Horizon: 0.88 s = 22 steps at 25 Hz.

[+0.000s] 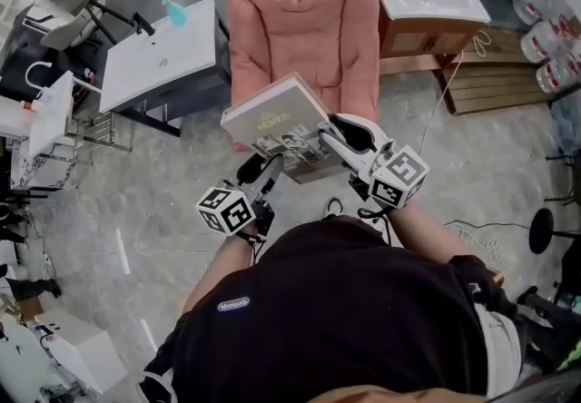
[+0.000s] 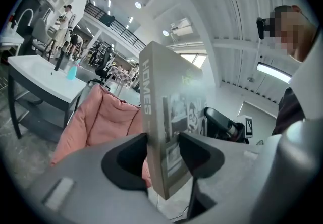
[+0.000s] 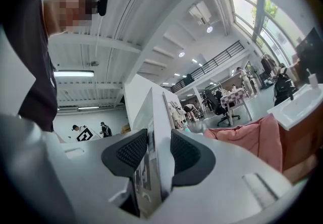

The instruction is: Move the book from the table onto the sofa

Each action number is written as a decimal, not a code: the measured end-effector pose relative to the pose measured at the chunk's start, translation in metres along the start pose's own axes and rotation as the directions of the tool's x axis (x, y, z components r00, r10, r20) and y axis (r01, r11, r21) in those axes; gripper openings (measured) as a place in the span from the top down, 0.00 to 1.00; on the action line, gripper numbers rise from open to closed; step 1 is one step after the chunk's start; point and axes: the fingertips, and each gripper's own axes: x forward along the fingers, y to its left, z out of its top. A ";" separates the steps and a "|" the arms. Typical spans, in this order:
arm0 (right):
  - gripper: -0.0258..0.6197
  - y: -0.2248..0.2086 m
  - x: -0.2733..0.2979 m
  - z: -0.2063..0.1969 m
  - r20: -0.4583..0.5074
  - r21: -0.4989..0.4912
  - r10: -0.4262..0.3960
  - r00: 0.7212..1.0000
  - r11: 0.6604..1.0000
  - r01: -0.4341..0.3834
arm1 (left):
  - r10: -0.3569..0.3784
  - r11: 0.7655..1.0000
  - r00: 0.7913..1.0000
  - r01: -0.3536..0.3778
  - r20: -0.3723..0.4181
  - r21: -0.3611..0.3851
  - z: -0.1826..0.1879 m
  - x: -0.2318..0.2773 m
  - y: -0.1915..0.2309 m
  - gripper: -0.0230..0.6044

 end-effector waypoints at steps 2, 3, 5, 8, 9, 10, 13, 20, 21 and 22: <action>0.69 -0.002 0.000 -0.004 0.004 0.015 -0.006 1.000 1.000 0.006 | 0.002 1.000 1.000 -0.002 -0.004 0.005 -0.002 0.001 0.003 0.63; 0.69 -0.005 0.001 -0.006 0.006 0.025 -0.009 1.000 1.000 0.009 | 0.001 1.000 1.000 -0.001 -0.007 0.004 -0.002 0.003 0.005 0.63; 0.69 -0.022 0.003 -0.004 0.004 0.043 -0.017 1.000 0.999 0.016 | 0.000 1.000 1.000 0.000 -0.022 -0.003 0.001 0.019 0.008 0.63; 0.69 -0.062 0.004 -0.001 -0.018 0.074 -0.040 0.999 0.996 0.041 | -0.003 1.000 0.998 0.002 -0.063 -0.026 0.005 0.056 0.016 0.63; 0.69 -0.070 0.005 -0.004 -0.025 0.086 -0.050 0.998 0.995 0.052 | -0.006 0.999 0.997 0.003 -0.077 -0.035 0.004 0.065 0.019 0.63; 0.69 -0.077 0.006 -0.008 -0.032 0.100 -0.061 0.998 0.993 0.064 | -0.008 0.999 0.996 0.004 -0.091 -0.044 0.001 0.071 0.024 0.63; 0.70 -0.096 0.010 -0.025 -0.052 0.144 -0.100 0.994 0.984 0.107 | -0.020 0.998 0.991 0.011 -0.134 -0.066 -0.008 0.087 0.040 0.63; 0.70 -0.155 0.031 -0.051 -0.107 0.172 -0.219 0.970 0.957 0.235 | -0.106 0.990 0.965 0.081 -0.241 -0.113 -0.016 0.147 0.089 0.63; 0.70 -0.165 0.036 -0.056 -0.120 0.177 -0.239 0.964 0.950 0.258 | -0.124 0.987 0.957 0.093 -0.263 -0.129 -0.018 0.156 0.098 0.63; 0.70 -0.173 0.040 -0.064 -0.136 0.187 -0.259 0.956 0.941 0.282 | -0.141 0.984 0.947 0.102 -0.290 -0.146 -0.023 0.163 0.107 0.63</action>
